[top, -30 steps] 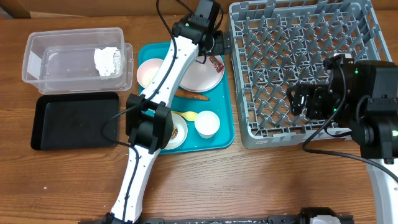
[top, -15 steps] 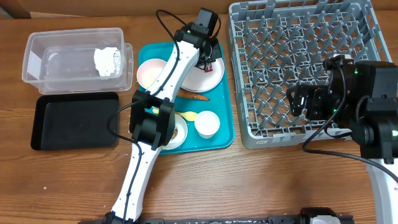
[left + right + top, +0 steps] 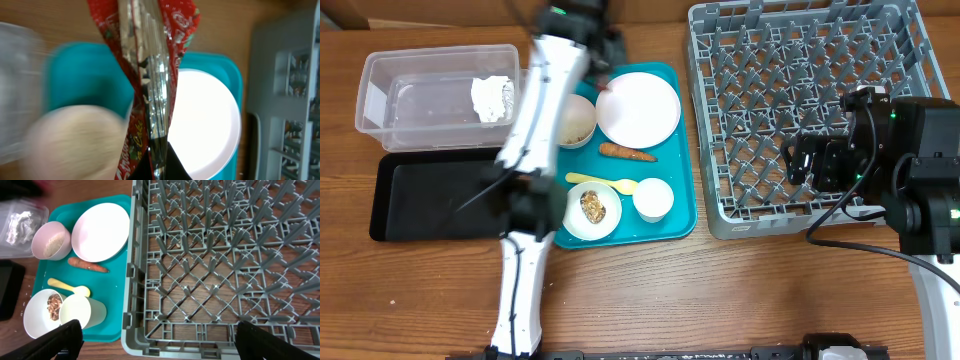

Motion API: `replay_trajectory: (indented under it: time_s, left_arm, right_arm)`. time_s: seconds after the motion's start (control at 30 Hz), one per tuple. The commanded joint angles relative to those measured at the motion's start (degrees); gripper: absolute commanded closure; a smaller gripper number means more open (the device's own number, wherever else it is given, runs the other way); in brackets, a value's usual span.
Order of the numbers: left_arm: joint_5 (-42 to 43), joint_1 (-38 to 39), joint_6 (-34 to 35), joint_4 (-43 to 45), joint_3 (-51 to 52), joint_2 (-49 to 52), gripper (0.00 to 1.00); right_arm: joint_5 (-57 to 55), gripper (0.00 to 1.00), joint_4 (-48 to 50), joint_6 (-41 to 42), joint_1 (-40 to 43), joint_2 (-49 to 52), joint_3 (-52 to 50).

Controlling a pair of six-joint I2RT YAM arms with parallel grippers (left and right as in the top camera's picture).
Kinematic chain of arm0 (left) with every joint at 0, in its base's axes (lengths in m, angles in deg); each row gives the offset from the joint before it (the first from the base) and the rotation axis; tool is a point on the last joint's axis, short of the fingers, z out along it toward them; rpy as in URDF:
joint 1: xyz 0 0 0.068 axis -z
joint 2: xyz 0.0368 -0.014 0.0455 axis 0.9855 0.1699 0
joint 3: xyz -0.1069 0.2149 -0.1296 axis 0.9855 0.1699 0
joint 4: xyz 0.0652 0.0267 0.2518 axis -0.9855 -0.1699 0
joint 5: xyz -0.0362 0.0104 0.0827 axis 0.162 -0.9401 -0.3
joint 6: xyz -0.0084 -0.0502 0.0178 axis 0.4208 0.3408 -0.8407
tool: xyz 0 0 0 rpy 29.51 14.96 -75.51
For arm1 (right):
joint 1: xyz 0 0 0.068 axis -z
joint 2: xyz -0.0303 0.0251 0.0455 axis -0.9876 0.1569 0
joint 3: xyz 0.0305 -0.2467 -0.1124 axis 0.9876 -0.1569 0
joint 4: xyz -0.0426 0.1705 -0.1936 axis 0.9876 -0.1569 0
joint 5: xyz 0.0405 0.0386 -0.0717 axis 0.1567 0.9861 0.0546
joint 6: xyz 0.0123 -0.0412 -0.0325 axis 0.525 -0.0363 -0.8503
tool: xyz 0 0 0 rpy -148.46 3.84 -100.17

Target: Sort waste into correct bins and load items into the dishwasher

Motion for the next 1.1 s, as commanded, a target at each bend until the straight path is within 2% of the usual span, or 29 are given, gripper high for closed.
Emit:
replay_trajectory:
  time_s: [0.0, 0.17, 0.2, 0.27, 0.3, 0.33, 0.4, 0.53, 0.6, 0.63, 0.73, 0.93, 1.07]
  left_arm:
    - [-7.9, -7.3, -2.6, -3.2, -2.1, -5.4, 0.96]
    - [-8.0, -15.6, -2.6, -5.7, -1.3, -2.2, 0.96]
    - [-7.5, -16.6, -2.6, -5.8, -1.3, -1.4, 0.93]
    - [-6.0, -19.3, -2.6, -6.1, -1.3, 1.7, 0.59]
    - [-6.0, -20.1, -2.6, -6.1, -1.3, 2.6, 0.5]
    - [-5.9, -21.6, -2.6, -5.9, -1.3, 4.3, 0.36]
    - [-4.7, -22.8, -2.7, -5.6, -1.3, 5.4, 0.19]
    - [1.8, -23.9, -5.9, -4.3, -1.6, 5.0, 0.0]
    - [7.3, -23.9, -8.7, -4.2, -2.8, 4.2, 0.0]
    - [13.1, -23.4, -10.8, -4.9, -4.5, 3.1, 0.0]
    - [18.2, -21.7, -12.7, -7.5, -7.4, 0.9, 0.0]
    - [16.2, -15.8, -19.3, -17.7, -10.3, -5.9, 0.0]
    - [15.9, -12.5, -19.8, -17.8, -8.5, -10.5, 0.0]
  right_arm:
    - [0.3, 0.0, 1.0, -0.2, 0.3, 0.2, 1.2]
    - [0.3, 0.0, 1.5, -0.2, 0.3, 1.0, 1.2]
    - [0.3, 0.0, 1.5, -0.2, 0.3, 1.2, 1.2]
    - [0.3, 0.0, 1.5, -0.2, 0.3, 1.5, 1.2]
    - [0.3, 0.0, 1.3, -0.2, 0.3, 1.5, 1.2]
    - [0.3, 0.0, 1.1, -0.2, 0.3, 1.5, 1.2]
    - [0.3, 0.0, 1.0, -0.2, 0.3, 1.5, 1.2]
    - [0.3, 0.0, 1.1, -0.2, 0.3, 1.5, 1.2]
    - [0.3, 0.0, 1.1, -0.2, 0.3, 1.5, 1.2]
    - [0.3, 0.0, 1.2, -0.2, 0.3, 1.5, 1.2]
    - [0.3, 0.0, 1.0, -0.2, 0.3, 1.5, 1.2]
    - [0.3, 0.0, 0.8, -0.2, 0.3, 1.5, 1.2]
    - [0.3, 0.0, 0.8, -0.2, 0.3, 1.5, 1.2]
